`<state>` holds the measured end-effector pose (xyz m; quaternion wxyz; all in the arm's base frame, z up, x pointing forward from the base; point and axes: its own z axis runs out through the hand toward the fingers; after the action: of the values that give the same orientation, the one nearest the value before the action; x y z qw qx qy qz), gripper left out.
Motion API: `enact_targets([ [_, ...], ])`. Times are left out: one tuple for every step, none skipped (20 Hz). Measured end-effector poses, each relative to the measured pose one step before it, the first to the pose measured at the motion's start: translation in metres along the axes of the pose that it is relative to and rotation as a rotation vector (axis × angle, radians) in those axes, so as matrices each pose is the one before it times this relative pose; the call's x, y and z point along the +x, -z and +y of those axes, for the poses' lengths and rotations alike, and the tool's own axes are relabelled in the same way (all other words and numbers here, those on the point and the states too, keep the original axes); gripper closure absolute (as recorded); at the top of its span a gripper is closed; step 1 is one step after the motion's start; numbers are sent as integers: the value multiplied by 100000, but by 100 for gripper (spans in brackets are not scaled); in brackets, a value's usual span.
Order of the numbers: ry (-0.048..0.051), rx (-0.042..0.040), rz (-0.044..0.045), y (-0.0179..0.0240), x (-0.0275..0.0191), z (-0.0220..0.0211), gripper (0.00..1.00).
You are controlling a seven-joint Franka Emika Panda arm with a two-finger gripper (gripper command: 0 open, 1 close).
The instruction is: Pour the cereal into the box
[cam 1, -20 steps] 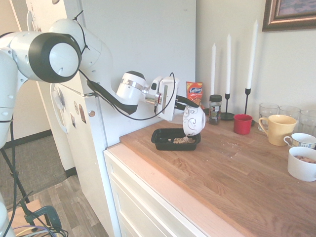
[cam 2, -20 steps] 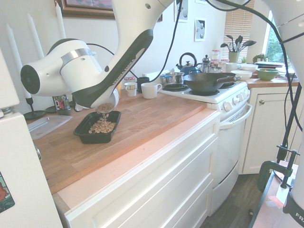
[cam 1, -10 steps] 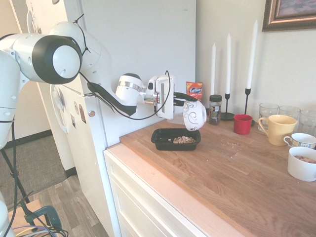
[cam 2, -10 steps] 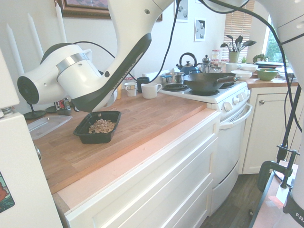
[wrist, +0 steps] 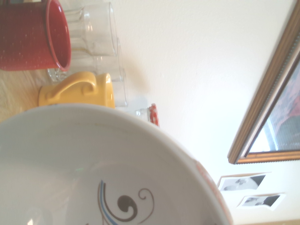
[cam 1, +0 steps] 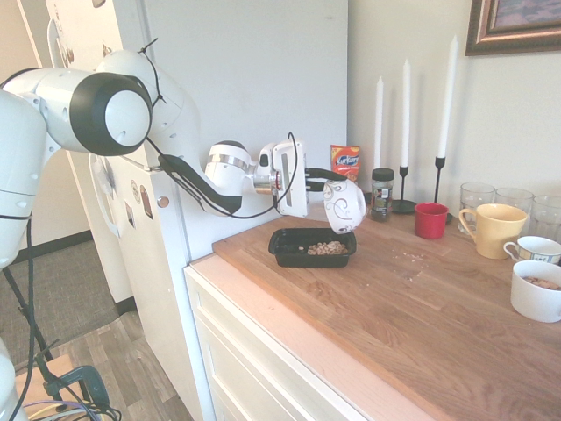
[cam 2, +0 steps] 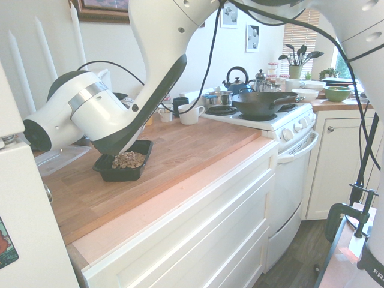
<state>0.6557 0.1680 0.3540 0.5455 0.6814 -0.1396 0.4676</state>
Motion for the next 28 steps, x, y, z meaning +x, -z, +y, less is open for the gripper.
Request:
enact_targets([
  [-1254,-234,-1644,-207,398,160,100],
  [-1971,-338,-2578,-303,601,235,100],
  [-2277,-304,-3722,-408,653,279,100],
  [-2374,-138,-4555,-457,642,280,100],
  [-2533,159,-5200,-565,704,301,100],
  [-2399,709,-5688,-686,792,304,100],
  [-1938,1108,-5801,-773,828,292,100],
  [-1838,1333,-6063,-875,830,301,100],
  [-1780,1344,-5995,-972,836,356,100],
  [-1641,1721,-5957,-880,897,384,100],
  [-1577,2055,-6245,-761,933,396,100],
  [-1705,2403,-6006,-549,916,413,100],
  [-2012,2615,-5732,-415,916,469,100],
  [-1899,2455,-5932,-325,854,523,100],
  [-1541,2346,-5830,-322,795,572,100],
  [-1669,2262,-6032,-481,897,683,100],
  [-1722,2403,-5910,-584,1091,814,100],
  [-1761,2678,-5960,-731,1297,970,100],
  [-1686,2658,-5839,-755,1334,1025,100],
  [-1465,2648,-5710,-765,1497,1180,100],
  [-1208,2766,-5623,-659,1447,1180,100],
  [-1262,2776,-5802,-650,1372,1186,100],
  [-1068,2776,-5455,-640,1307,1147,100],
  [-1191,2605,-5418,-656,1261,1182,100],
  [-1024,2815,-5497,-626,1154,1140,100],
  [-1147,3300,-5785,-690,1231,1212,100],
  [-1363,3623,-5928,-783,1256,1273,100],
  [-1237,3355,-5336,-748,1080,1163,100],
])
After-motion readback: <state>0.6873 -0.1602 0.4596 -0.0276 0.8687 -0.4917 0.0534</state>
